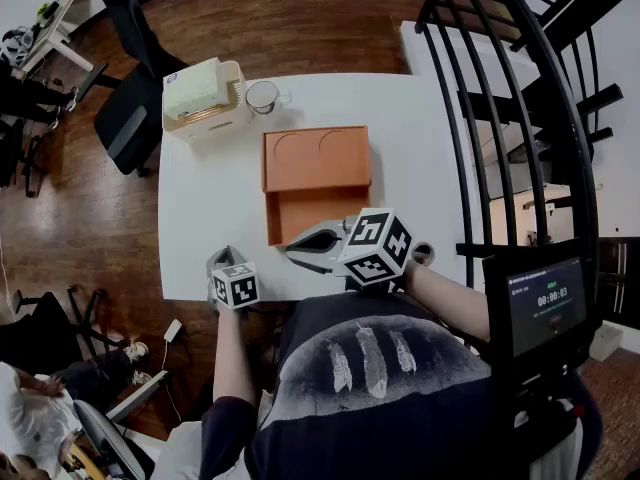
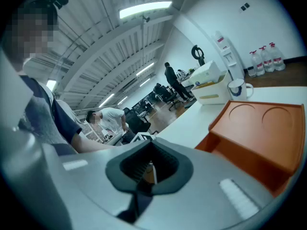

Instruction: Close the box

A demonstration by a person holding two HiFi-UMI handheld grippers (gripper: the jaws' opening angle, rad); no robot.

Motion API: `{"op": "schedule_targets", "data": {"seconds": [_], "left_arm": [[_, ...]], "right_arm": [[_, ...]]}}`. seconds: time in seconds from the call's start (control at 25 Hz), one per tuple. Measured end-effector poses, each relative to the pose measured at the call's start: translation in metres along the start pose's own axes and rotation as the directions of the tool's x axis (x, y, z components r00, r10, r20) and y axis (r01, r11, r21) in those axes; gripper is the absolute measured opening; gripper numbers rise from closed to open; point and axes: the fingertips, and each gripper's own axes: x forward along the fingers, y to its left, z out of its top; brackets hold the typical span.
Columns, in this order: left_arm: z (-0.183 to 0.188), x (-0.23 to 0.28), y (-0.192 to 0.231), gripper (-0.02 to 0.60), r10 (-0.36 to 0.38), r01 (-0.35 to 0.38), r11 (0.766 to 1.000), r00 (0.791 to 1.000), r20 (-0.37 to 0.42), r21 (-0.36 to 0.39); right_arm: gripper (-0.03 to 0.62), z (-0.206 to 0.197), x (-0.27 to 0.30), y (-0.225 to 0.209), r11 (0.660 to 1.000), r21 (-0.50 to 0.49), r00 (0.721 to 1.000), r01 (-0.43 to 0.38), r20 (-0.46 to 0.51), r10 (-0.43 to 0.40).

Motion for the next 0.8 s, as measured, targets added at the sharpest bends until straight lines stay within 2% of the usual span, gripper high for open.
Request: {"op": "schedule_targets", "data": {"seconds": [0.12,0.2,0.28,0.36,0.48,0.6,0.68,0.72,0.76,0.8], "left_arm": [[-0.011,-0.012,0.010,0.015,0.015,-0.018,0.989,1.000,-0.025,-0.148],[-0.008,-0.027,0.010,0.015,0.022,-0.018,0.972,1.000,0.017,-0.235],[0.007,-0.045,-0.005,0.015,-0.008,0.030,0.961,0.996,0.084,-0.274],[0.027,-0.063,-0.025,0.015,-0.057,0.091,0.959,0.990,0.132,-0.268],[0.052,-0.077,-0.059,0.015,-0.130,0.162,0.963,0.979,0.158,-0.213],[0.064,-0.084,-0.093,0.015,-0.167,0.186,0.972,0.977,0.132,-0.144],[0.063,-0.092,-0.117,0.015,-0.188,0.198,0.975,0.977,0.102,-0.103],[0.060,-0.097,-0.129,0.015,-0.199,0.206,0.974,0.976,0.088,-0.089],[0.055,-0.102,-0.140,0.015,-0.209,0.215,0.973,0.975,0.074,-0.079],[0.050,-0.105,-0.148,0.015,-0.217,0.221,0.973,0.974,0.062,-0.071]], "right_arm": [[0.003,-0.009,-0.003,-0.006,1.000,-0.018,1.000,-0.016,-0.014,0.016],[0.005,-0.015,-0.008,-0.009,0.999,-0.027,1.000,-0.023,-0.016,0.023],[0.003,-0.018,-0.020,-0.013,1.000,-0.027,1.000,-0.015,-0.009,0.014],[0.003,-0.018,-0.037,-0.014,1.000,-0.020,1.000,-0.005,0.003,0.005],[0.005,-0.019,-0.058,-0.015,1.000,-0.016,1.000,0.000,0.016,0.001],[0.005,-0.032,-0.080,-0.016,1.000,-0.018,1.000,0.001,0.013,-0.001],[0.005,-0.054,-0.101,-0.021,1.000,-0.001,1.000,-0.002,-0.026,0.002],[0.005,-0.071,-0.114,-0.030,1.000,0.016,0.998,0.024,-0.064,-0.023],[0.005,-0.089,-0.128,-0.046,0.996,0.030,0.991,0.085,-0.108,-0.081],[0.005,-0.108,-0.144,-0.069,0.983,0.037,0.973,0.180,-0.156,-0.172]]}}
